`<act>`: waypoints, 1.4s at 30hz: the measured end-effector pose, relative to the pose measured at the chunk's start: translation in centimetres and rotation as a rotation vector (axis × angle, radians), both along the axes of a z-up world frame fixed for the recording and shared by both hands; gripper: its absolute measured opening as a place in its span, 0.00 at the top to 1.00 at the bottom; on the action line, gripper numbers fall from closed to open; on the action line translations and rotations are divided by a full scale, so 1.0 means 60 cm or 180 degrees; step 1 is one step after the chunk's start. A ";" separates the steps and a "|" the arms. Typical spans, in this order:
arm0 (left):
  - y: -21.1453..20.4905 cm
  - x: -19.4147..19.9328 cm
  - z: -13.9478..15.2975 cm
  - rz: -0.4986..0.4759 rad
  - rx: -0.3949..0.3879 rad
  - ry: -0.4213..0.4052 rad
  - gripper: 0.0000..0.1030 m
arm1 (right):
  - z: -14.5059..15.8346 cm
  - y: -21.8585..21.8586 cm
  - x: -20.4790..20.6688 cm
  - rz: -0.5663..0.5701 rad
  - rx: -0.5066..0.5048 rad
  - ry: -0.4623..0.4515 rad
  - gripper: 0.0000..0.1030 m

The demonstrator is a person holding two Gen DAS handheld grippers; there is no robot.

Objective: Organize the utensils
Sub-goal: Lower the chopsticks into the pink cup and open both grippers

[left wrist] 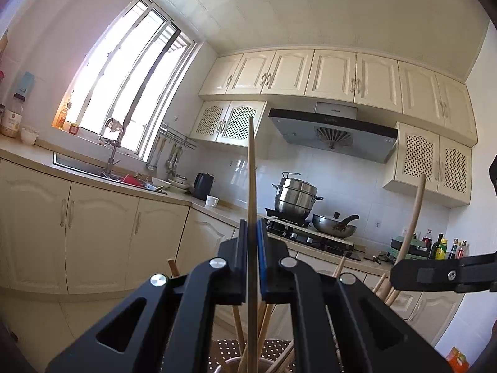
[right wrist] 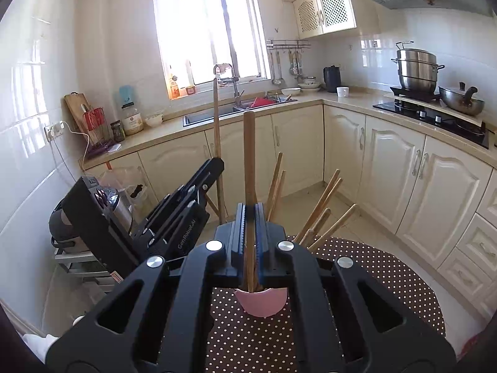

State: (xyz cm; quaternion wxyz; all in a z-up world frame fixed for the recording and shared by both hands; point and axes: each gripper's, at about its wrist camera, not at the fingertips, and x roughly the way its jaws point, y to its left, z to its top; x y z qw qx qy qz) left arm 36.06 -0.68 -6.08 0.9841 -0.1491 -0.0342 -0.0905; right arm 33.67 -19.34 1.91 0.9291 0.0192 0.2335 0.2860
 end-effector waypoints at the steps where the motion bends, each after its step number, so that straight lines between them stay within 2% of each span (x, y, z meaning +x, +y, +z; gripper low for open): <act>1: -0.003 0.003 -0.001 0.0001 0.0025 0.0007 0.94 | 0.000 -0.001 0.000 0.0003 0.0002 -0.0005 0.94; 11: -0.016 0.013 -0.020 0.0050 0.0187 0.0055 0.94 | -0.017 0.000 0.011 0.0038 -0.0018 0.0077 0.94; 18: -0.006 -0.001 -0.043 -0.0008 0.0153 0.0196 0.94 | -0.025 0.000 0.013 0.0029 0.0022 0.0130 0.94; 25: -0.008 -0.021 -0.060 -0.0104 0.0314 0.0342 0.94 | -0.037 -0.002 0.011 -0.0001 0.0041 0.0181 0.94; 29: -0.007 -0.029 -0.063 -0.0154 0.0326 0.0433 0.94 | -0.048 -0.001 0.012 -0.0042 0.0033 0.0224 0.94; 31: -0.008 -0.030 -0.063 -0.0192 0.0343 0.0479 0.89 | -0.051 0.001 0.014 -0.0057 0.0026 0.0249 0.94; 32: -0.008 -0.033 -0.063 -0.0189 0.0358 0.0504 0.78 | -0.053 0.002 0.015 -0.0065 0.0029 0.0256 0.94; 33: -0.008 -0.036 -0.063 -0.0181 0.0362 0.0503 0.73 | -0.055 0.003 0.015 -0.0075 0.0022 0.0265 0.94; 37: -0.005 -0.042 -0.058 -0.0216 0.0375 0.0568 0.70 | -0.062 0.006 0.016 -0.0120 0.0019 0.0292 0.94; 42: 0.004 -0.058 -0.049 -0.0220 0.0376 0.0602 0.56 | -0.067 0.006 0.013 -0.0146 0.0040 0.0318 0.93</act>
